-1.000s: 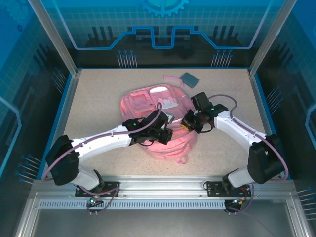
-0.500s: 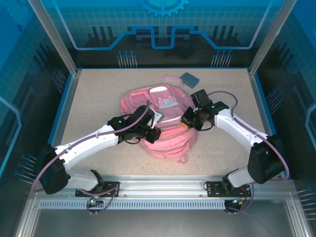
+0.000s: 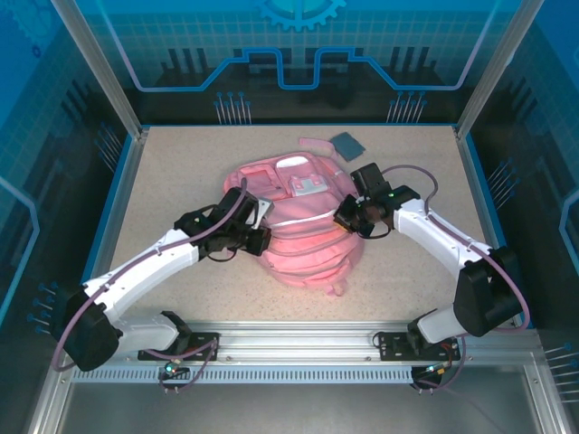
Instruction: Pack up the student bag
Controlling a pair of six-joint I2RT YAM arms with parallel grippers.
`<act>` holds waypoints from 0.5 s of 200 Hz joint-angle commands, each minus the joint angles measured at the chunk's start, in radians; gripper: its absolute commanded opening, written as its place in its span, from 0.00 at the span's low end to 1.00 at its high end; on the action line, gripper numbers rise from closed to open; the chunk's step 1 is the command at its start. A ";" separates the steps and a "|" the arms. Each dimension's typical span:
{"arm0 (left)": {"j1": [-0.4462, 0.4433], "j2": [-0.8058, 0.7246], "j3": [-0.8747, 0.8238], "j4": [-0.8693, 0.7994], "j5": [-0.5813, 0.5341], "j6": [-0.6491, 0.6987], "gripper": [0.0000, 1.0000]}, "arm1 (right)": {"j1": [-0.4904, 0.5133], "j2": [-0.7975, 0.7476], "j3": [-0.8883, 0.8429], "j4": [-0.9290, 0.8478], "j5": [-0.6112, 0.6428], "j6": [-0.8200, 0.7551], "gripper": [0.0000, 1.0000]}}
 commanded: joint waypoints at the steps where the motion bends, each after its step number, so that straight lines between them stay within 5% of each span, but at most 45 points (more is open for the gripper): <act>1: 0.055 -0.012 0.001 -0.034 -0.115 -0.013 0.00 | -0.027 0.003 -0.006 -0.045 0.098 -0.045 0.00; 100: 0.217 0.222 0.187 -0.028 0.029 0.249 0.00 | 0.001 0.040 0.051 -0.056 0.058 -0.133 0.00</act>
